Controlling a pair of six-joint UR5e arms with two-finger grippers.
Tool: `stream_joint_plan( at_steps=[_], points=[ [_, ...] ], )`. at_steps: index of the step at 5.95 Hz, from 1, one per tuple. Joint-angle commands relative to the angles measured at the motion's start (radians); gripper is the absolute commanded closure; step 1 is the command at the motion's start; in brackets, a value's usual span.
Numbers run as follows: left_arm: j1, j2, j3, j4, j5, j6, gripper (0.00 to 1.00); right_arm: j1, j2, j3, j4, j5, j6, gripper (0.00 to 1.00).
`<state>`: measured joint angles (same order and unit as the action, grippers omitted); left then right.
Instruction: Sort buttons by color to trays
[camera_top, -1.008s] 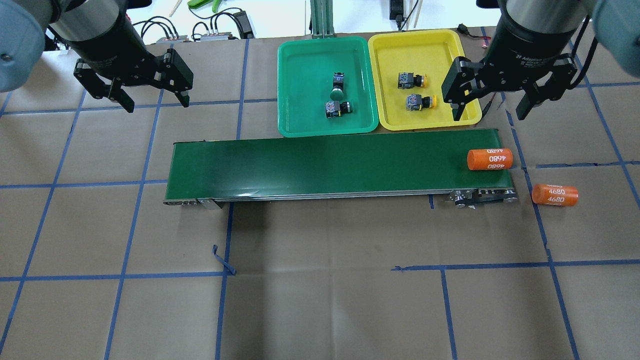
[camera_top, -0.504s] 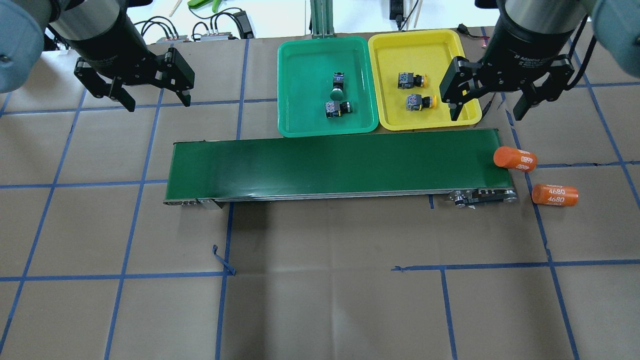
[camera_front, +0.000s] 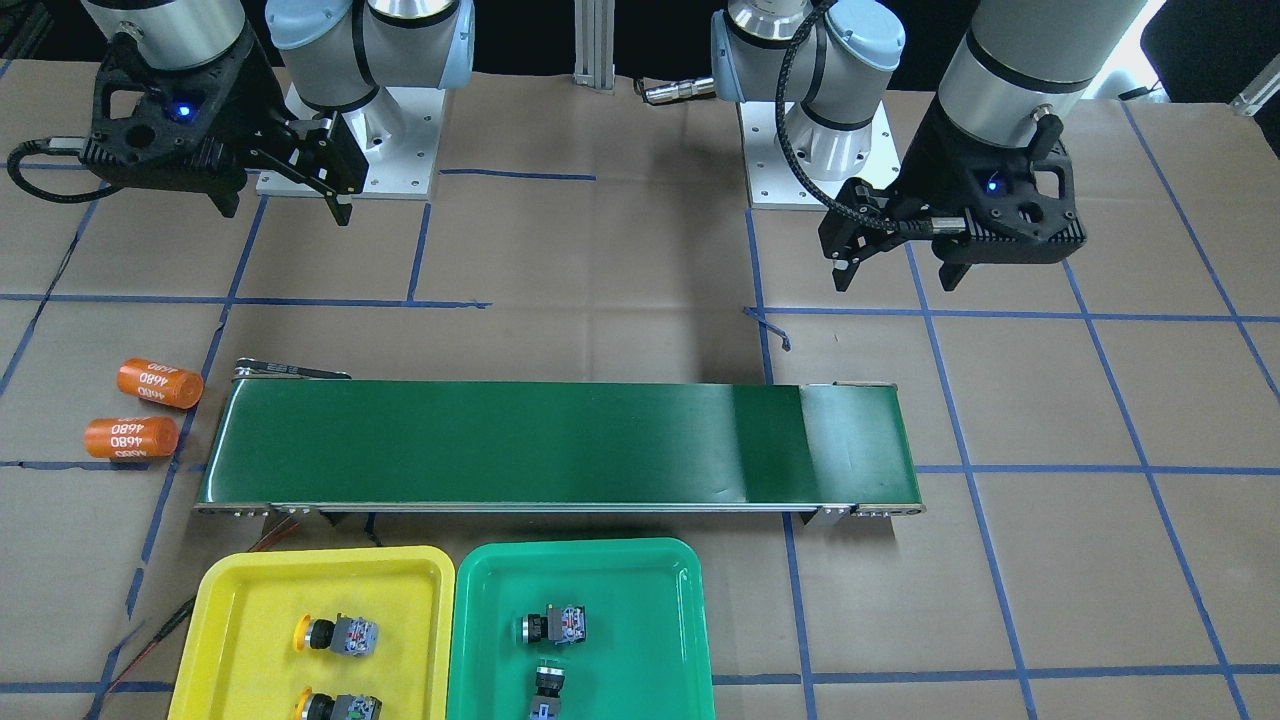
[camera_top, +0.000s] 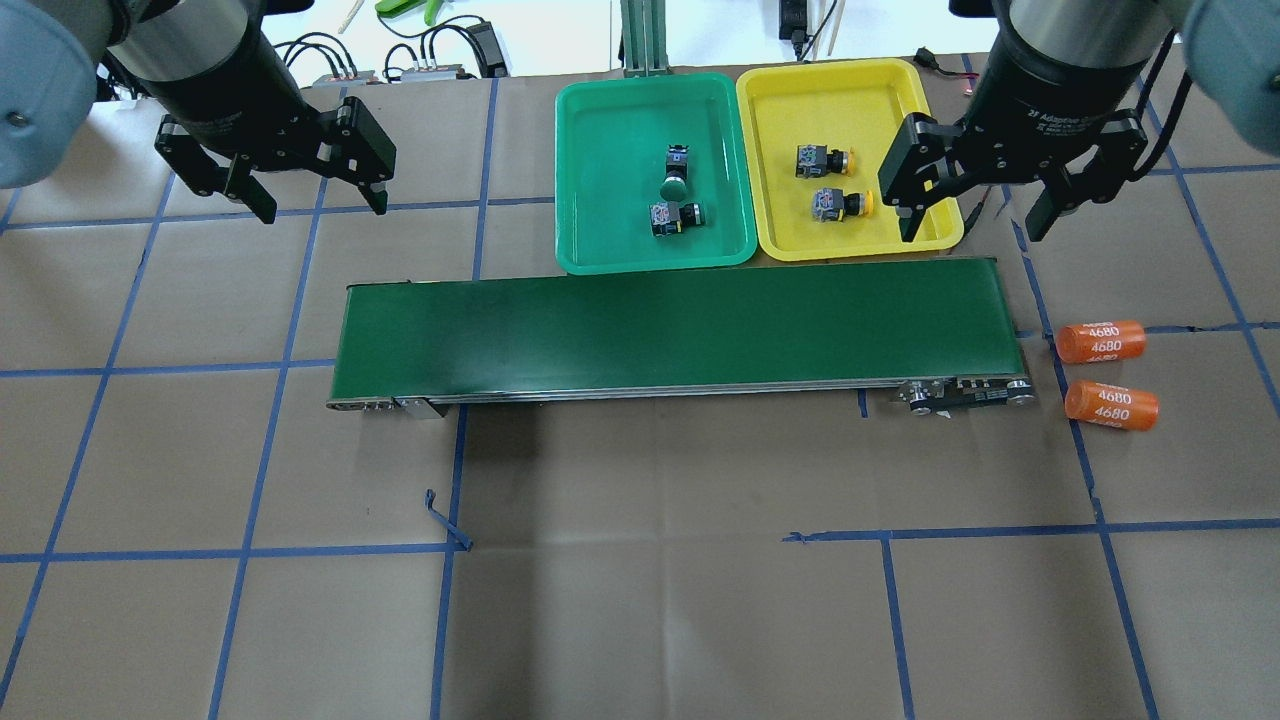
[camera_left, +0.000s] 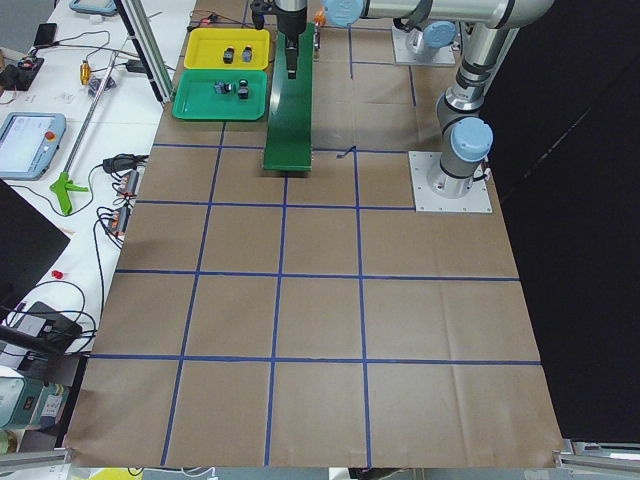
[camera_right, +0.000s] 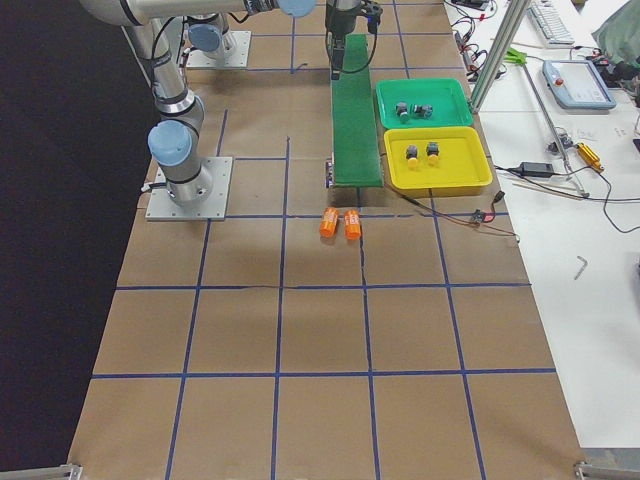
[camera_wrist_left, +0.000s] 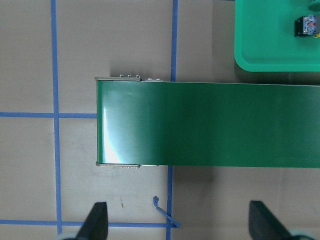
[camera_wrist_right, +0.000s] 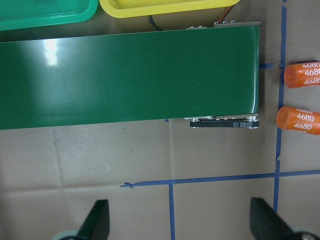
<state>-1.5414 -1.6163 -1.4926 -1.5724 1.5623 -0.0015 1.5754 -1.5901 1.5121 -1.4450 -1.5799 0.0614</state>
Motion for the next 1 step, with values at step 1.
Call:
stream_joint_plan(
  at_steps=[1],
  points=[
    [-0.002,0.000,0.000,0.000,-0.001,0.000,0.01,0.000,0.001,0.000,0.000,-0.002,0.000,0.00]
  ],
)
